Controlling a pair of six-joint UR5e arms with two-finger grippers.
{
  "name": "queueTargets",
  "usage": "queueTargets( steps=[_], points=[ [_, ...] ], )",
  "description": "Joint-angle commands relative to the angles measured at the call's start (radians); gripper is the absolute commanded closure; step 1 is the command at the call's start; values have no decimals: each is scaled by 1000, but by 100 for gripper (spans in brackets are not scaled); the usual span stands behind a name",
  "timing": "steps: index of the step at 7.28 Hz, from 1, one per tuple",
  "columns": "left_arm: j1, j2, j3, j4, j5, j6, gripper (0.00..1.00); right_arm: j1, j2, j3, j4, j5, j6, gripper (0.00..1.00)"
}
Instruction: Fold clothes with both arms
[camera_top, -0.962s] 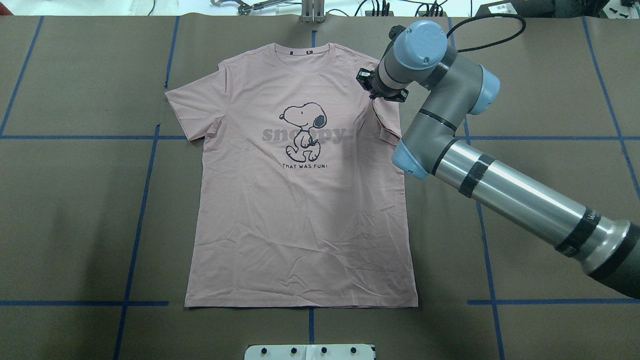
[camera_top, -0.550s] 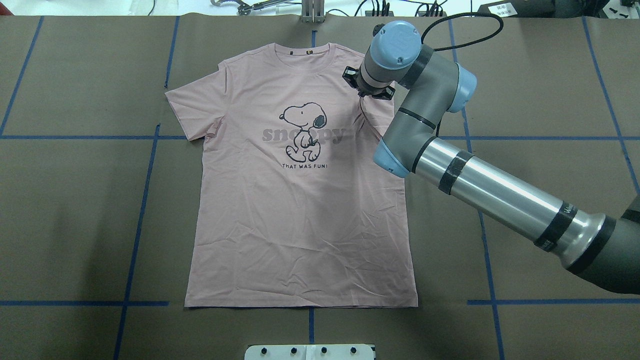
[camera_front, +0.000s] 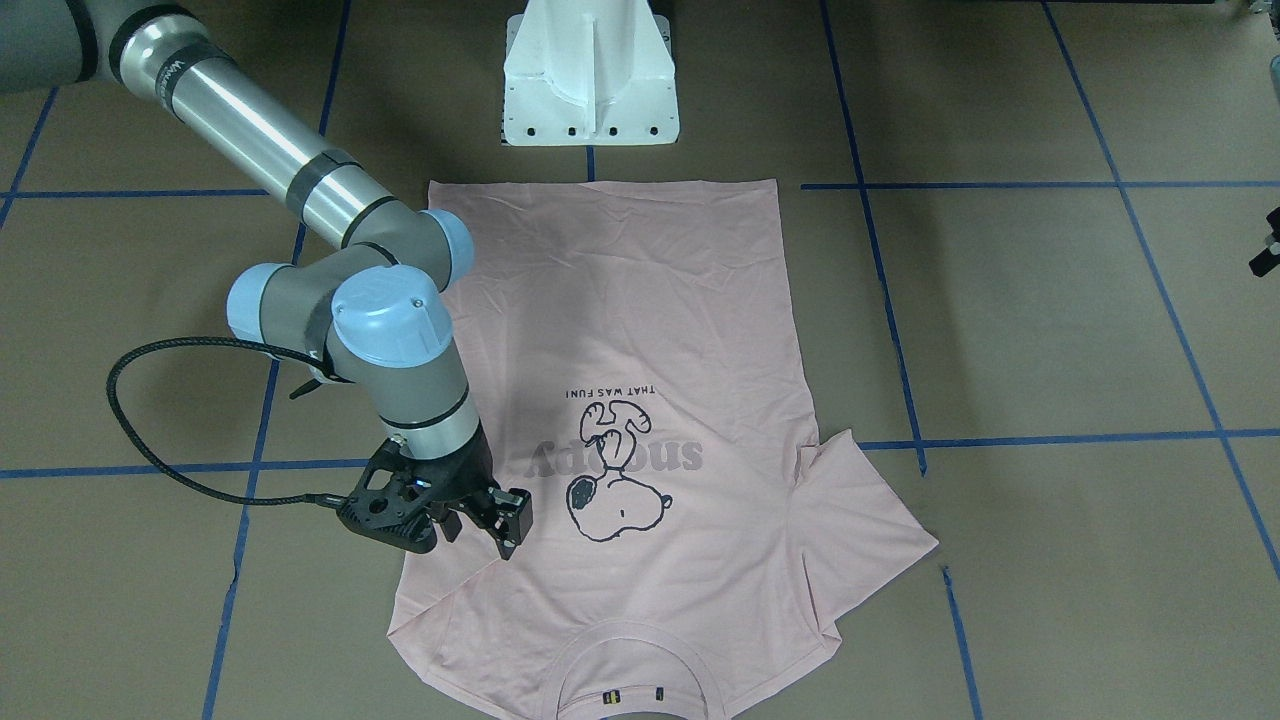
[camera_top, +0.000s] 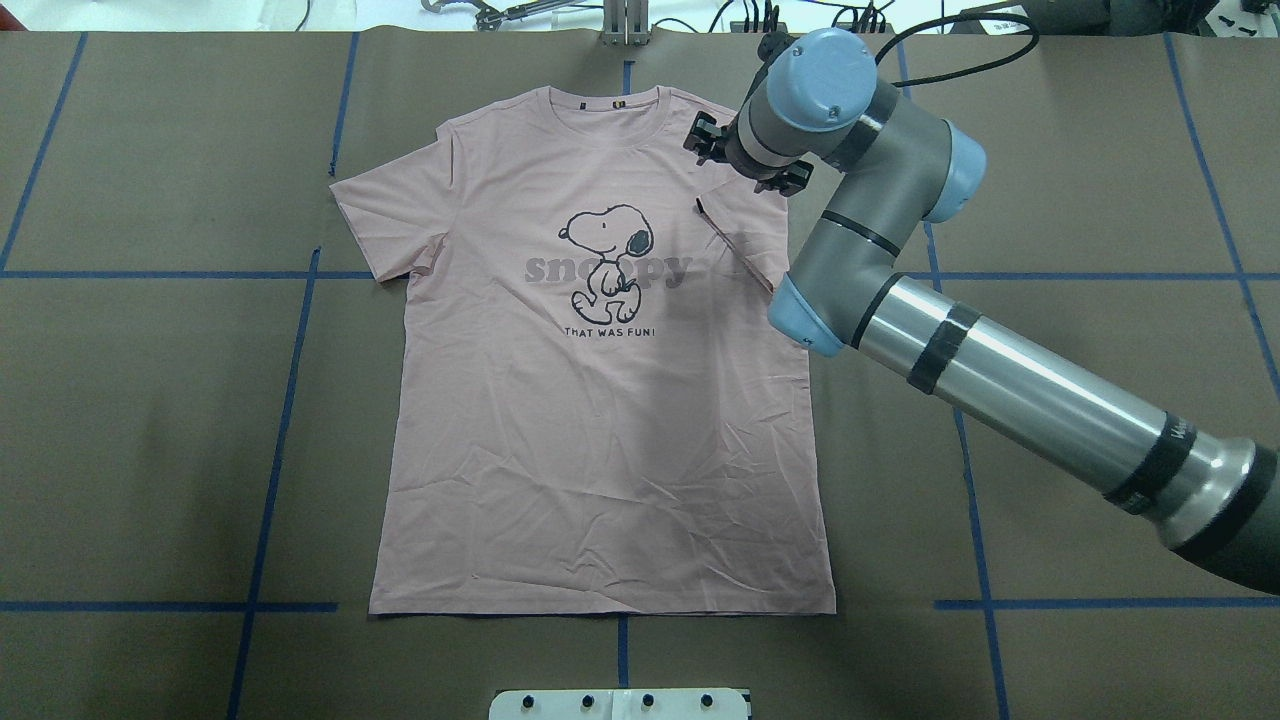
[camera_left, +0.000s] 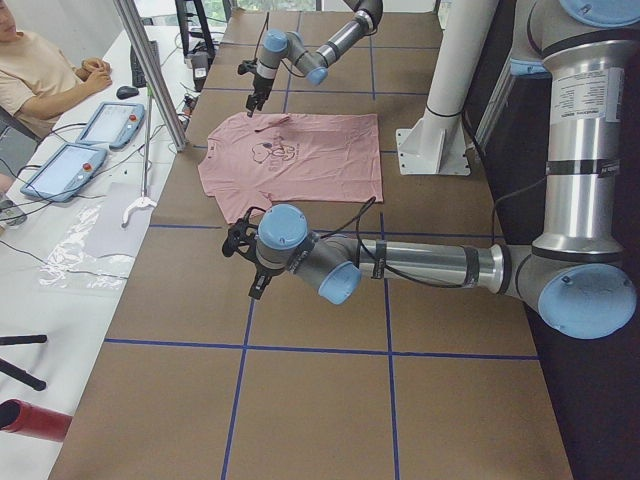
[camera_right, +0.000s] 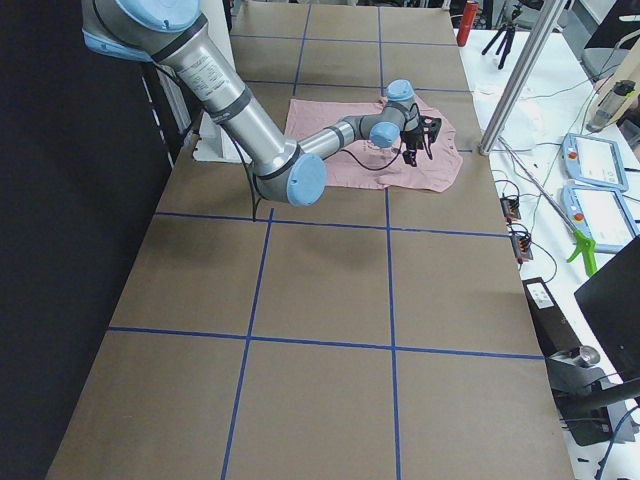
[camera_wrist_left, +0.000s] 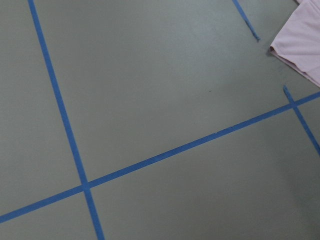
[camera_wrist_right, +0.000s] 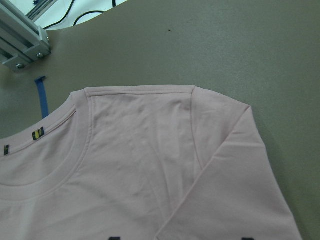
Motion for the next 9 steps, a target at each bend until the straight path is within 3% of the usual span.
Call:
queueTargets(
  steps=[1, 2, 4, 6, 9],
  points=[
    [196, -141, 31, -51, 13, -356, 0, 55, -178, 190, 12, 175, -63, 0],
    [263, -223, 60, -50, 24, -485, 0, 99, -263, 279, 14, 254, -115, 0],
    [422, -331, 123, -48, 302, -627, 0, 147, -389, 371, 17, 292, -225, 0],
    [447, -507, 347, -50, 409, -626, 7, 186, -432, 387, 18, 361, -232, 0],
    [484, -578, 475, -62, 522, -600, 21, 195, -515, 404, 110, 361, -234, 0]
  ],
)
